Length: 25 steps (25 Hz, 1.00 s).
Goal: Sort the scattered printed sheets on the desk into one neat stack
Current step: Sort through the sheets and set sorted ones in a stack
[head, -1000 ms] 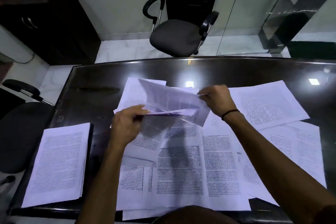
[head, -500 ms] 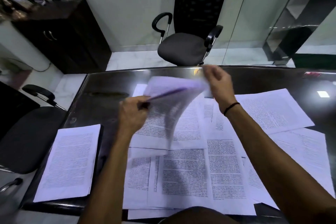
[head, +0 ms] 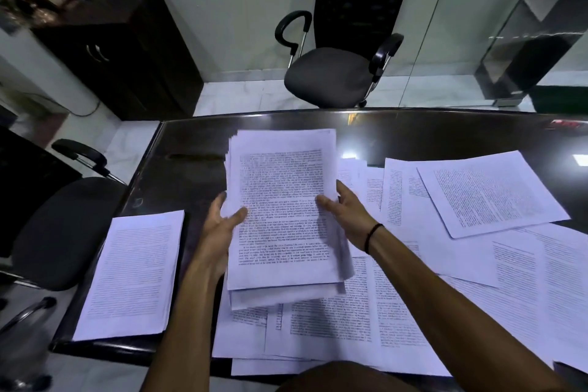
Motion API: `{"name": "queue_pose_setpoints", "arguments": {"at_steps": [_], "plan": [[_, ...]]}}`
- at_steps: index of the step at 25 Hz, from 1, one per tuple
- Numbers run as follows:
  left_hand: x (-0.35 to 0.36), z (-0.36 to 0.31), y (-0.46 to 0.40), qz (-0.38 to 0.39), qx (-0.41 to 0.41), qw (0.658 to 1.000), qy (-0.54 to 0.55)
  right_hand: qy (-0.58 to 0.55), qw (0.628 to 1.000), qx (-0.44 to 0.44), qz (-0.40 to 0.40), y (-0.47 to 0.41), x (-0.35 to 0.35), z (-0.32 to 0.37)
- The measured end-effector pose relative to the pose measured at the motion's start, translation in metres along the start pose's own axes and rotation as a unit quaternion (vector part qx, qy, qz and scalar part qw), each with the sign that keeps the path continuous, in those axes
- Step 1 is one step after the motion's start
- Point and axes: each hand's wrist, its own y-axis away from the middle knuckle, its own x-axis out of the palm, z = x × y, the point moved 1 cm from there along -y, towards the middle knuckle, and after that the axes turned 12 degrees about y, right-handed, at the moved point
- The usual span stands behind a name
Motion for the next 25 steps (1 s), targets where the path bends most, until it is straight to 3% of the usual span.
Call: {"name": "queue_pose_setpoints", "arguments": {"at_steps": [3, 5, 7, 9, 11, 15, 19, 23, 25], "plan": [[-0.014, 0.033, -0.008, 0.033, -0.068, 0.997, -0.034, 0.035, 0.998, 0.043, -0.004, -0.007, 0.013, -0.030], [-0.026, 0.046, -0.012, -0.011, -0.062, 0.996, -0.068, 0.132, 0.987, 0.089, 0.007, -0.012, 0.011, -0.046], [-0.037, 0.048, -0.015, -0.070, -0.057, 0.992, -0.083, 0.301, 0.941, 0.140, -0.061, -0.016, 0.000, -0.059], [-0.046, 0.045, -0.015, -0.108, -0.059, 0.990, -0.073, 0.431, 0.870, 0.198, -0.137, -0.015, -0.014, -0.068], [-0.055, 0.043, -0.018, -0.124, -0.063, 0.988, -0.063, 0.444, 0.845, 0.248, -0.167, -0.015, -0.022, -0.070], [-0.064, 0.046, -0.024, -0.138, -0.063, 0.988, -0.042, 0.446, 0.835, 0.274, -0.169, -0.022, -0.027, -0.079], [-0.062, 0.049, -0.022, -0.143, -0.071, 0.986, -0.048, 0.399, 0.860, 0.258, -0.186, -0.021, -0.027, -0.081], [-0.068, 0.048, -0.023, -0.143, -0.059, 0.986, -0.059, 0.446, 0.838, 0.224, -0.224, -0.019, -0.029, -0.079], [-0.069, 0.045, -0.023, -0.141, -0.046, 0.987, -0.060, 0.425, 0.852, 0.198, -0.233, -0.019, -0.030, -0.079]]}}
